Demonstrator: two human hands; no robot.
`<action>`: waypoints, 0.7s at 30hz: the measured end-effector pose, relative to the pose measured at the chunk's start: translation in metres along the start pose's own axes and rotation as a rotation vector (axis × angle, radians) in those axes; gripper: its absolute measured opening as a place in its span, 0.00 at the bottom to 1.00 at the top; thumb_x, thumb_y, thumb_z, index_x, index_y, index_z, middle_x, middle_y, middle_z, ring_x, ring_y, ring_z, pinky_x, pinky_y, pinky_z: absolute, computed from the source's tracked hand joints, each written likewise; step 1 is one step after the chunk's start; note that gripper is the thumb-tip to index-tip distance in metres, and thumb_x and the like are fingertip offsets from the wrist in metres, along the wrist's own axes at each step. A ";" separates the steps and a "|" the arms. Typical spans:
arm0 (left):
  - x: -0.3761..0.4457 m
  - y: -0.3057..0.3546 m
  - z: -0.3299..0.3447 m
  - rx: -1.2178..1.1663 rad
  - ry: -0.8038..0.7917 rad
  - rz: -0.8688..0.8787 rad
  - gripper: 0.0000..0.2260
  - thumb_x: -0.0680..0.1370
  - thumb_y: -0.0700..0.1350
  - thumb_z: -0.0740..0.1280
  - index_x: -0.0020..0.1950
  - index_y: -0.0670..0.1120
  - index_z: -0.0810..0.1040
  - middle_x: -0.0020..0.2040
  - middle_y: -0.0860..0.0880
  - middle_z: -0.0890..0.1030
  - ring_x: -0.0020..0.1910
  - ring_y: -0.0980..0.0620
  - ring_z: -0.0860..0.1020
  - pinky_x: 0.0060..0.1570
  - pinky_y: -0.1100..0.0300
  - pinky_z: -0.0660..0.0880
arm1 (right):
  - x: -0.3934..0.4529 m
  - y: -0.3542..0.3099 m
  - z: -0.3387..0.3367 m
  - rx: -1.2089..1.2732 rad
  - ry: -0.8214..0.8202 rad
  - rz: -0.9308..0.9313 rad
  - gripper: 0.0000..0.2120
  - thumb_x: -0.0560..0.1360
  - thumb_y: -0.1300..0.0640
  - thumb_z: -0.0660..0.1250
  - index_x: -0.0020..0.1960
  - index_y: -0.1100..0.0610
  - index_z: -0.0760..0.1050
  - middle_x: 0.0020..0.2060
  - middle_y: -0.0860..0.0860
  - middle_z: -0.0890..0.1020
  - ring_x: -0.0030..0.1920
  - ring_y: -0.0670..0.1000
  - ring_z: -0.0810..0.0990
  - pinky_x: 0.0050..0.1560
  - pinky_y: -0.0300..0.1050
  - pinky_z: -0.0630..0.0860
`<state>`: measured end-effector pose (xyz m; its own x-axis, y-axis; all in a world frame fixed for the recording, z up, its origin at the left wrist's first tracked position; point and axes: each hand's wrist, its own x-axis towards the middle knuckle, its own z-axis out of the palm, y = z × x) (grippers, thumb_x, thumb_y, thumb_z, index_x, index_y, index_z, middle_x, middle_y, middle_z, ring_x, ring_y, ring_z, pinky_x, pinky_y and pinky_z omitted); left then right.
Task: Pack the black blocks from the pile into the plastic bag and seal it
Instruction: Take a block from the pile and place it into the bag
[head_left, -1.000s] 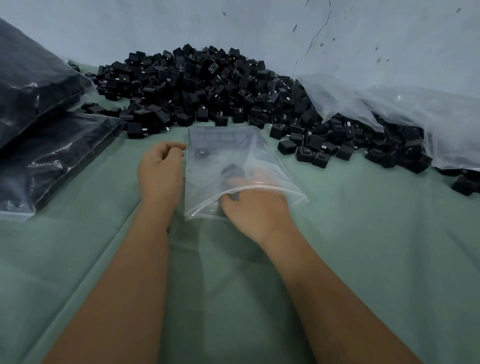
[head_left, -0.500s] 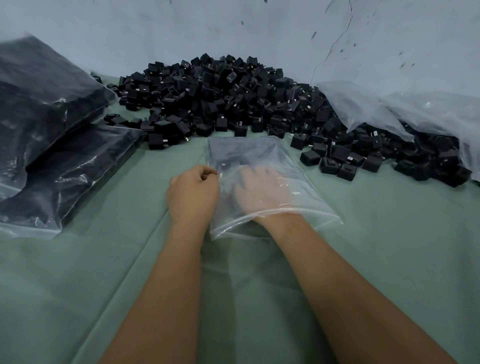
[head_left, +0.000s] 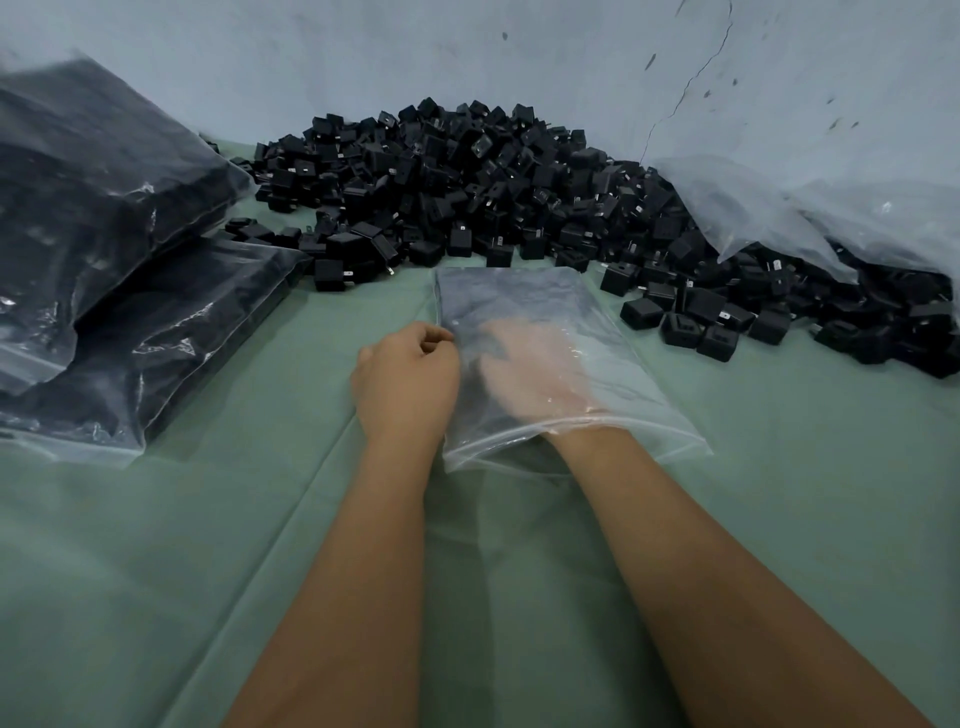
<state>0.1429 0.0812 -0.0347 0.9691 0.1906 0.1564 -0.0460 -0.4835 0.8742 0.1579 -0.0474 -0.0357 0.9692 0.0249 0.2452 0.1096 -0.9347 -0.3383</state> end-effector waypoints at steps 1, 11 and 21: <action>0.000 0.001 0.000 -0.021 0.001 0.003 0.11 0.73 0.46 0.61 0.46 0.58 0.82 0.42 0.52 0.82 0.53 0.39 0.78 0.53 0.46 0.77 | 0.001 -0.001 -0.001 -0.002 -0.015 0.018 0.14 0.78 0.53 0.60 0.61 0.54 0.75 0.54 0.56 0.79 0.56 0.59 0.76 0.58 0.56 0.73; 0.001 -0.003 0.009 -0.027 -0.304 0.265 0.12 0.75 0.45 0.65 0.53 0.56 0.84 0.60 0.51 0.81 0.65 0.51 0.72 0.69 0.50 0.68 | -0.046 -0.013 -0.021 -0.132 -0.206 -0.179 0.11 0.78 0.55 0.59 0.57 0.57 0.75 0.55 0.56 0.79 0.55 0.57 0.77 0.57 0.53 0.74; 0.004 -0.007 0.012 0.272 -0.273 0.372 0.11 0.77 0.44 0.67 0.55 0.54 0.84 0.62 0.57 0.79 0.64 0.51 0.67 0.64 0.56 0.64 | -0.066 0.012 -0.123 0.410 0.530 0.045 0.14 0.74 0.52 0.61 0.36 0.62 0.75 0.29 0.56 0.77 0.33 0.59 0.75 0.34 0.52 0.73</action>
<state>0.1498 0.0749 -0.0458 0.9287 -0.2474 0.2762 -0.3691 -0.6872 0.6257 0.0683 -0.1041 0.0554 0.7466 -0.2866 0.6004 0.2476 -0.7179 -0.6506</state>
